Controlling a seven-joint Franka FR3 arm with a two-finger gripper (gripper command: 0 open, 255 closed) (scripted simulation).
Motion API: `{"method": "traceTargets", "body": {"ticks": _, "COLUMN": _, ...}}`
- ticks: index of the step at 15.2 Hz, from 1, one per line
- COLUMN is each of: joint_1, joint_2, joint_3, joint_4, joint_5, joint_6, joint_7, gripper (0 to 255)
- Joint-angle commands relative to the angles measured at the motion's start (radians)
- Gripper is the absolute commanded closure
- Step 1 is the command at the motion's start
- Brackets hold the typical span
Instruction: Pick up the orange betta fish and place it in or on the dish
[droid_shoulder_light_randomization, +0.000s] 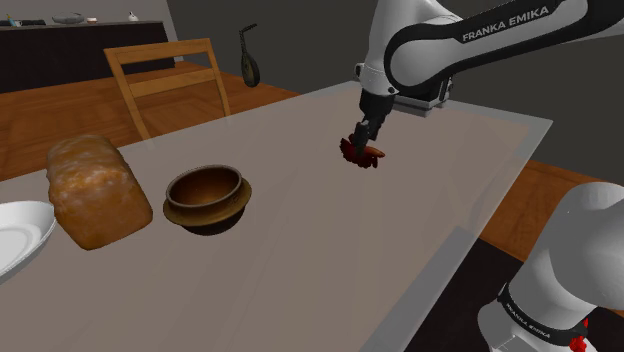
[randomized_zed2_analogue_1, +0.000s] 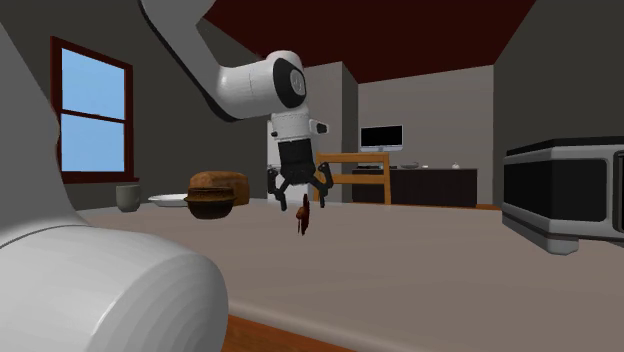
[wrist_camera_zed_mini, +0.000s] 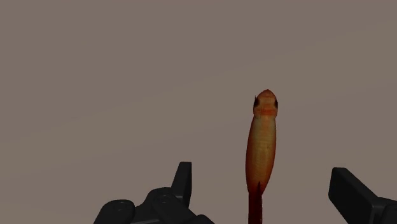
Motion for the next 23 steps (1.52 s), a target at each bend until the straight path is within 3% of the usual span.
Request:
{"method": "traceTargets", "body": {"ticks": 1, "joint_1": -0.001, "joint_2": 0.011, "joint_3": 0.000, "joint_4": -0.019, "joint_5": -0.002, "joint_6": 0.030, "joint_7": 0.001, "gripper": 0}}
{"method": "traceTargets", "body": {"ticks": 9, "joint_1": -0.001, "joint_2": 0.015, "joint_3": -0.001, "joint_4": -0.024, "joint_5": -0.002, "joint_6": 0.039, "joint_7": 0.002, "gripper": 0}}
{"method": "traceTargets", "body": {"ticks": 10, "joint_1": -0.001, "joint_2": 0.014, "joint_3": -0.001, "joint_4": -0.024, "joint_5": -0.002, "joint_6": 0.039, "joint_7": 0.002, "gripper": 255}}
{"method": "traceTargets", "body": {"ticks": 19, "joint_1": -0.001, "joint_2": 0.015, "joint_3": -0.001, "joint_4": -0.024, "joint_5": -0.002, "joint_6": 0.039, "joint_7": 0.002, "gripper": 255}}
{"method": "traceTargets", "body": {"ticks": 23, "joint_1": 0.000, "joint_2": 0.003, "joint_3": -0.001, "joint_4": 0.021, "joint_5": 0.001, "joint_6": -0.018, "joint_7": -0.003, "gripper": 255}}
